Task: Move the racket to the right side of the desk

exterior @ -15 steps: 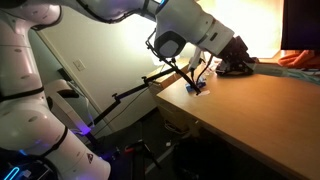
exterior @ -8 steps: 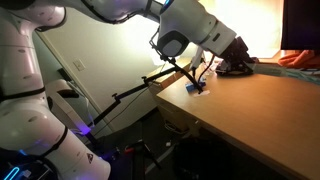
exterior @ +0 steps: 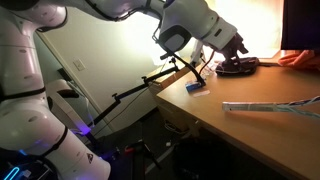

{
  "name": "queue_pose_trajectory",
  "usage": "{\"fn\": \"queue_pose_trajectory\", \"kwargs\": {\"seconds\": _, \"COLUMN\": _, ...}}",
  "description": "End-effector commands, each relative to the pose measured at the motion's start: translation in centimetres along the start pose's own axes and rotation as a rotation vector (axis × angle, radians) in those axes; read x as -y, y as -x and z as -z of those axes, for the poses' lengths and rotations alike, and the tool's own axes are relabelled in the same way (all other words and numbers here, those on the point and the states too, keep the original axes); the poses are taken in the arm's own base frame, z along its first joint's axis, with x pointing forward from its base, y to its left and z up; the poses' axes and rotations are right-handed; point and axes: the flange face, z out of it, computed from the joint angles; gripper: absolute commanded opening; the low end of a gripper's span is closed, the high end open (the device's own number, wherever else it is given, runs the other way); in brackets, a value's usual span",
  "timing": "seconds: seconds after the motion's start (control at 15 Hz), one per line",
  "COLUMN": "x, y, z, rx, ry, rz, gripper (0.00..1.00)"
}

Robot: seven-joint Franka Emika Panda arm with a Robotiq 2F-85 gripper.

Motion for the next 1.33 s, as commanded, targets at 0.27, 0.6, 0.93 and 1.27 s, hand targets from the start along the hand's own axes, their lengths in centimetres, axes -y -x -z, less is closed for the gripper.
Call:
{"fn": "queue_pose_trajectory", "kwargs": {"seconds": 0.27, "x": 1.4, "y": 0.4, "z": -0.4, "rx": 0.051, "ry": -0.019, "rz": 0.005, "gripper": 1.0}}
{"fn": "queue_pose_trajectory", "kwargs": {"seconds": 0.6, "x": 2.6, "y": 1.2, "z": -0.4, "rx": 0.062, "ry": -0.045, "rz": 0.035, "gripper": 1.0}}
{"fn": "queue_pose_trajectory", "kwargs": {"seconds": 0.93, "x": 3.5, "y": 1.3, "z": -1.2, "rx": 0.122, "ry": -0.059, "rz": 0.055, "gripper": 1.0}}
{"fn": "queue_pose_trajectory", "kwargs": {"seconds": 1.27, "x": 3.0, "y": 1.5, "z": -1.6, "rx": 0.11, "ry": -0.055, "rz": 0.074, "gripper": 1.0}}
